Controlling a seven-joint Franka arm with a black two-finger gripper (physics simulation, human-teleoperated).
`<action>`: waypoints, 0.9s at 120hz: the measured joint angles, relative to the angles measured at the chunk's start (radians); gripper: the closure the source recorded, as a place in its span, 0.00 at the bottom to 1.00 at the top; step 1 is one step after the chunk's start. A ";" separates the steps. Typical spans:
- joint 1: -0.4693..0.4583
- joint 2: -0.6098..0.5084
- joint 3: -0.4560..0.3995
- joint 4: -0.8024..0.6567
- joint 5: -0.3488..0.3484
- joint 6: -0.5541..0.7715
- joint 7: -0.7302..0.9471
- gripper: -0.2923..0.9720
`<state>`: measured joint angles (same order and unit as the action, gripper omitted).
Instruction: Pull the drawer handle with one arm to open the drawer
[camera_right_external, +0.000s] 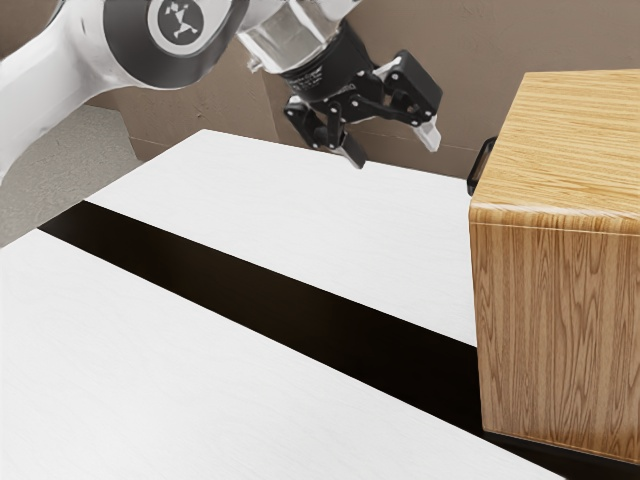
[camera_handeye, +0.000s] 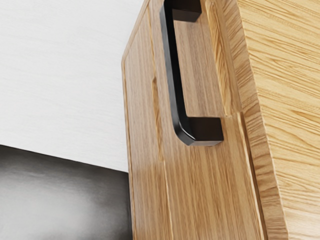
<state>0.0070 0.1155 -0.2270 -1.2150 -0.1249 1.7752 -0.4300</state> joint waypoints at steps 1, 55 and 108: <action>0.000 0.001 0.000 0.000 0.000 0.001 0.000 0.23; 0.023 0.067 0.000 0.008 0.000 0.086 -0.017 0.23; 0.010 0.122 -0.007 0.010 0.009 0.156 -0.024 0.23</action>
<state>0.0170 0.2372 -0.2337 -1.2053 -0.1164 1.9308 -0.4541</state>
